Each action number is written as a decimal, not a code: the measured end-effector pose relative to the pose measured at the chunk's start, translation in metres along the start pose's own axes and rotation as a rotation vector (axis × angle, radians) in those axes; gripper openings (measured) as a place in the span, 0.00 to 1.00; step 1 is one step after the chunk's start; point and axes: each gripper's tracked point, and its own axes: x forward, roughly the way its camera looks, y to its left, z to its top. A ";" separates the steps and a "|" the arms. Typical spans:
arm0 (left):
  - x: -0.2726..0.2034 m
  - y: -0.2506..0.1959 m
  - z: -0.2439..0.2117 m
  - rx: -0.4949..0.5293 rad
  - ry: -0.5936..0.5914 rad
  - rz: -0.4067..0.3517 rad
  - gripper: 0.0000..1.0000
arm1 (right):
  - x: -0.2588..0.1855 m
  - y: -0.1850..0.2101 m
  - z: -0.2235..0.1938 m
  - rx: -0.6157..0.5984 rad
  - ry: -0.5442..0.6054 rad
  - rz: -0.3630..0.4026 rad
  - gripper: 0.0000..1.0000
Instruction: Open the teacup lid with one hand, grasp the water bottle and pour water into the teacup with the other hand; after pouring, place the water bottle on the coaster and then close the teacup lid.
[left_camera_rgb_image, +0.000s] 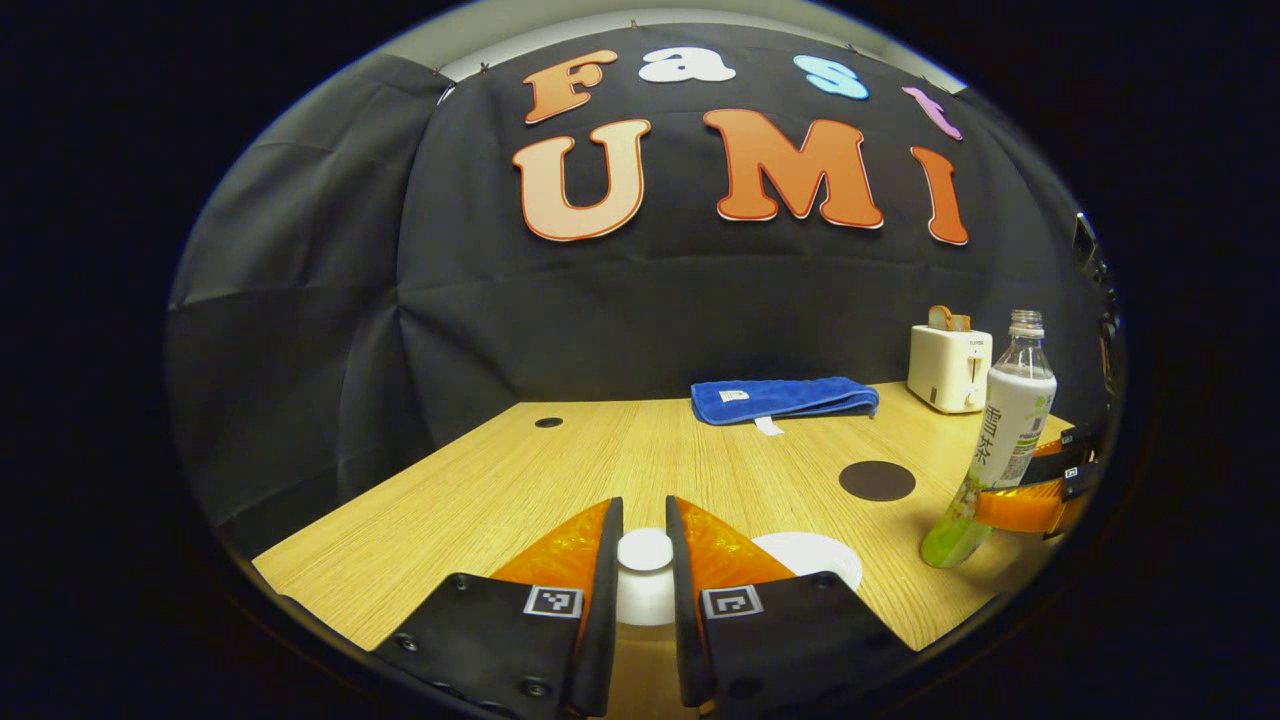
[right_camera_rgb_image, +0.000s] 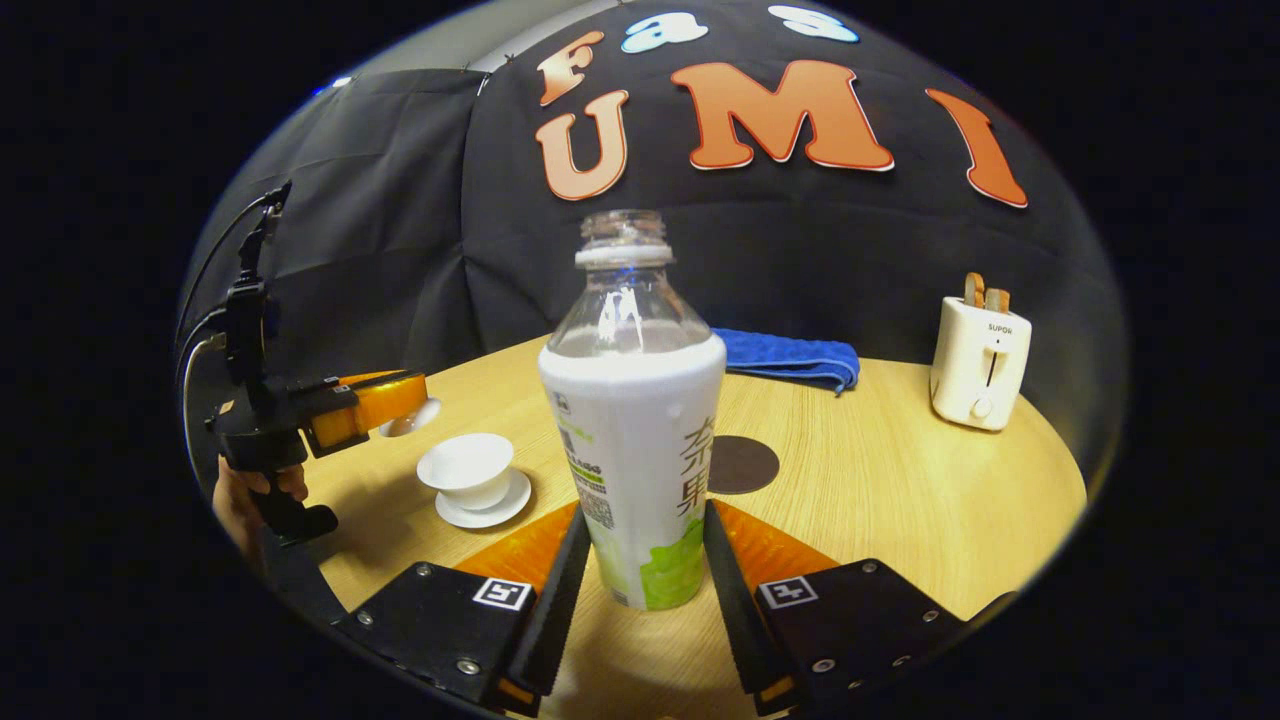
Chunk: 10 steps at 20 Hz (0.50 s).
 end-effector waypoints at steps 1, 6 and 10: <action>-0.001 0.003 -0.001 -0.003 -0.002 0.004 0.29 | 0.004 0.000 0.000 0.005 0.000 -0.003 0.65; -0.001 0.019 -0.007 -0.021 0.001 0.019 0.29 | 0.010 0.005 0.007 0.006 -0.016 -0.023 0.63; 0.000 0.035 -0.011 -0.026 0.012 0.040 0.31 | 0.011 0.002 0.023 -0.125 -0.025 -0.076 0.58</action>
